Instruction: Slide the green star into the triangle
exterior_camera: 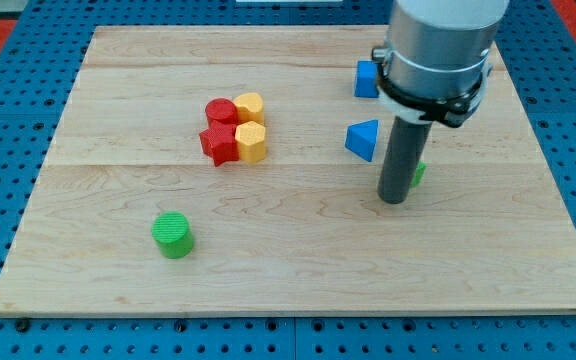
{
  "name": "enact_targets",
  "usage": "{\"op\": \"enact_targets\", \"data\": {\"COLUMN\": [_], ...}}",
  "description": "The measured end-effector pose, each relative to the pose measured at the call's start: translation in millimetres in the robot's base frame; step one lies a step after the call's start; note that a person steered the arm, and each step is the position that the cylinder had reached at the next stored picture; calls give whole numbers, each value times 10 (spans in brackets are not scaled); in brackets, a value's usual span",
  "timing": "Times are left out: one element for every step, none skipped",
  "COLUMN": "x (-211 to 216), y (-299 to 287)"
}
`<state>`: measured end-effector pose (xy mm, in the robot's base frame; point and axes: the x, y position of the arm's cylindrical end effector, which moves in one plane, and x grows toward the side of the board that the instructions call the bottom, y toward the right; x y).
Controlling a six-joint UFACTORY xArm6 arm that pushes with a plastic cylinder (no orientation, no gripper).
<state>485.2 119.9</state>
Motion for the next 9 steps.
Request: {"op": "enact_targets", "data": {"x": [-14,-15,-147,-219,-261,-544,-685,-1204,-1778], "y": [403,884,1094,438,263,188,97,275,377]}}
